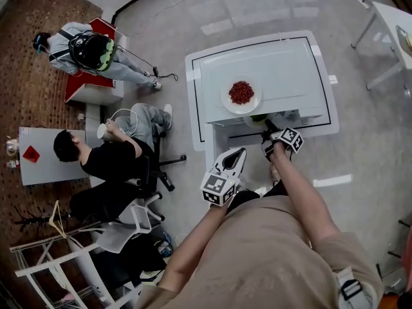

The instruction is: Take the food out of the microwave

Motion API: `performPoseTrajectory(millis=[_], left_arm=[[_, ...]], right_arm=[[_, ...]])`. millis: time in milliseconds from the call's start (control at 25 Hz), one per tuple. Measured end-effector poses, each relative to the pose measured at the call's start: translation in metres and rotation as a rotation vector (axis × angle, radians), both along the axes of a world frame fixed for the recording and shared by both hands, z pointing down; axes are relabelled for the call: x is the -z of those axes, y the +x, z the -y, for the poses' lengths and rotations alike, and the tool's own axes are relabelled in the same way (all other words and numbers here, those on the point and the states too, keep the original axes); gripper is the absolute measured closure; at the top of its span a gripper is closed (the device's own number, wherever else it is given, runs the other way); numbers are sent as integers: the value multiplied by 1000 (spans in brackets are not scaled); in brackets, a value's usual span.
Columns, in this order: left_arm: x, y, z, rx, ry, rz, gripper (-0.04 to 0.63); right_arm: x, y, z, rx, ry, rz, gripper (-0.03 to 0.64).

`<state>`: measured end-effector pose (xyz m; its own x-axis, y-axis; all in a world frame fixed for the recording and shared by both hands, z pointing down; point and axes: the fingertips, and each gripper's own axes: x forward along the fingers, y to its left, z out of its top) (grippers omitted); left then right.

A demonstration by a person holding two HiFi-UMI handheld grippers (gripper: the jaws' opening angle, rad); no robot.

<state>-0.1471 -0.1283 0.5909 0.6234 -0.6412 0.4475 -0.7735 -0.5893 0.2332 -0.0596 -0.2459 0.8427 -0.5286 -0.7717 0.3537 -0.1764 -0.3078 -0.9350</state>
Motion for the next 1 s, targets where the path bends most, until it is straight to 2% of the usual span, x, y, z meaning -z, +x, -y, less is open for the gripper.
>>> performPoseTrajectory(millis=[200, 560, 1000], left_arm=[[4, -6, 3, 35, 3, -8, 588], [4, -14, 3, 90, 13, -25, 588], [5, -29, -1, 208, 10, -96, 588]], right_arm=[[18, 4, -18, 50, 16, 43, 598], [74, 14, -68, 235, 64, 81, 598], [160, 23, -114, 449, 82, 61, 598]])
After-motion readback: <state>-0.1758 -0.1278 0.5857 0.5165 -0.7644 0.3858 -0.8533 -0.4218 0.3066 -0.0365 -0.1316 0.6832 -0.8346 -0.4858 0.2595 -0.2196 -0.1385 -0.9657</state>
